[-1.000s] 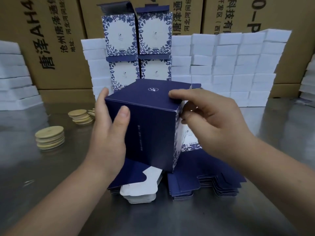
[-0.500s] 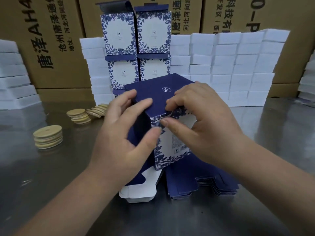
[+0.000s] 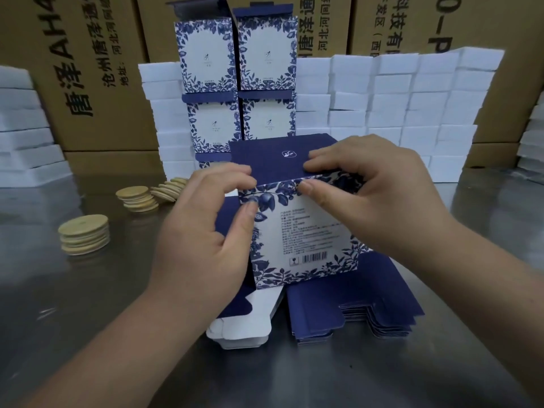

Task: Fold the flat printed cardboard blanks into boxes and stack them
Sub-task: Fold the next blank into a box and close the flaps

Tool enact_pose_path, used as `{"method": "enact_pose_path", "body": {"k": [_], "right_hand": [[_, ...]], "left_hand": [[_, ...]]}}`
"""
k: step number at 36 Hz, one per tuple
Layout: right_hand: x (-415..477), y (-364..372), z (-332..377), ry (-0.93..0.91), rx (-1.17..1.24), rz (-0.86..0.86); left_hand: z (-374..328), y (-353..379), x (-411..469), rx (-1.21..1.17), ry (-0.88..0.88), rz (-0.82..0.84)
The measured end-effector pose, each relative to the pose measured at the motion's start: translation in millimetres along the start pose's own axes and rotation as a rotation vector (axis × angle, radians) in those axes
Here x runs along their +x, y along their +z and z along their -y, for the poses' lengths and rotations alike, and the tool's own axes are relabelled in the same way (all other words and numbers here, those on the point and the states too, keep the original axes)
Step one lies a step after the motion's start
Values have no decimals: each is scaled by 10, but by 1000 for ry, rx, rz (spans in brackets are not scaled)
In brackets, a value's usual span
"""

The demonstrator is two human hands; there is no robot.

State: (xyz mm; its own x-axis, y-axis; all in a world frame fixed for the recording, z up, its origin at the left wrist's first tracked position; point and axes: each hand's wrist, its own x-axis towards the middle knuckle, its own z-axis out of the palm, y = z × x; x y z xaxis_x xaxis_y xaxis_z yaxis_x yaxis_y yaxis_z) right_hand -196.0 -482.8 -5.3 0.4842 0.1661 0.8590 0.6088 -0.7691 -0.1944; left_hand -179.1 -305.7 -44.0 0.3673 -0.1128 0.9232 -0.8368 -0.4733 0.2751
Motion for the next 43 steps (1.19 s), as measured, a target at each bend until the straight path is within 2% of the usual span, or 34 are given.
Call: {"method": "enact_pose_path", "body": {"k": [7,14,26,31,34,39,43], "right_hand": [[-49,88,33,-149,-89,-130],[-46,59,31,-184,-66,-57],[-72,129,14,-235,-29,-86],[26,-81,-99,-173,219,106],[42,-137,-190,-113,281,181],[32,-91,-217,-7,416,214],[27,-69,-193,-9,422,181]], "left_hand": [[-1,-10,12,9,-73,20],[-30,3,17,-48,-119,-3],[-23,10,17,-84,-76,-4],[-31,4,24,-70,-66,3],[-19,-7,33,-84,-80,-17],[-2,-11,42,-91,-79,-34],[5,-1,34,-102,-62,-43]]}}
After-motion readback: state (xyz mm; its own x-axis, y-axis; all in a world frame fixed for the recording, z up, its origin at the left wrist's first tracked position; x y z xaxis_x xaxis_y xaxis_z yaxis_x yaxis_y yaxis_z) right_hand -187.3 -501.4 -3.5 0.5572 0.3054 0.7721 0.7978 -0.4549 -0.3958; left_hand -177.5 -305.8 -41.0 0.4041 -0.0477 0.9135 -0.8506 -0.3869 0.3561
